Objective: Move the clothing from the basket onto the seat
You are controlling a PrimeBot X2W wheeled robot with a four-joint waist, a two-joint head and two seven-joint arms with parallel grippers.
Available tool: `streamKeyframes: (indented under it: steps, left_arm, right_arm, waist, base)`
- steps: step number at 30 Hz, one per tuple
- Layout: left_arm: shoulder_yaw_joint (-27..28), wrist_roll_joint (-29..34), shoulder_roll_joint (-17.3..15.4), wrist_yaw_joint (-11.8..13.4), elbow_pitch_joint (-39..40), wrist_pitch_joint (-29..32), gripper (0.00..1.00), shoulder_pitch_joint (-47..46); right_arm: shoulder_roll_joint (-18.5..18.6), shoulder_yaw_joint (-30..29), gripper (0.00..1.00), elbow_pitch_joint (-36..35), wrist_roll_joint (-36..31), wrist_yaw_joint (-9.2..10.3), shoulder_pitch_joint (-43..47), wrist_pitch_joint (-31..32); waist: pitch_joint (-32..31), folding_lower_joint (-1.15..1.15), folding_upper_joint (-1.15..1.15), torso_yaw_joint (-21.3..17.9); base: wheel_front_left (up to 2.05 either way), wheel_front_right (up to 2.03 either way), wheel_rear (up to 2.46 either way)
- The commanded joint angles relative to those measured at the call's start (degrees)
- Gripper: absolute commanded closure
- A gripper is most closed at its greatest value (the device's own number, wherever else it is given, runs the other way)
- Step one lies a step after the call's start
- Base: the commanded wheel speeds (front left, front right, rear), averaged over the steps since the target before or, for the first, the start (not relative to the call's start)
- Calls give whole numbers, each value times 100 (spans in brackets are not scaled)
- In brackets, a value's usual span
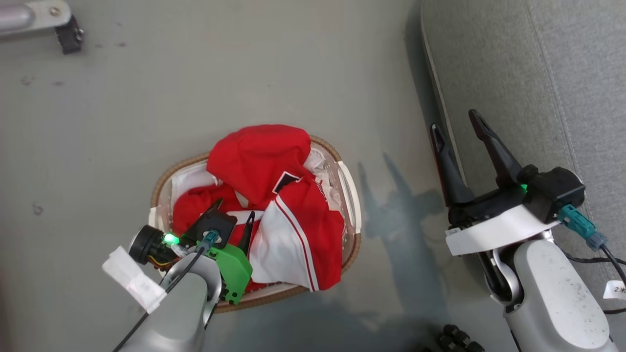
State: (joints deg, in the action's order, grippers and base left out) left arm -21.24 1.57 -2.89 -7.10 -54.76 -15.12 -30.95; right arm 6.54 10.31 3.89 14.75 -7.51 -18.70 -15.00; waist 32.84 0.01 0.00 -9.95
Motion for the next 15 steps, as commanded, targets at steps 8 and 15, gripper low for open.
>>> streamKeyframes:
  steps: [8,15]
  left_arm:
    - [-431,350,-115,-32,-1283,338,0,-863]
    - [-816,704,-223,155,-1708,872,0,-1349]
  right_arm:
    - [-120,252,0,-47,66,4,-239,-27]
    - [-213,419,0,-13,75,4,-275,-27]
  waist:
    - [828,-1,0,-386]
    - [1099,-1,0,-520]
  base:
    - [0,0,0]
    - [0,0,0]
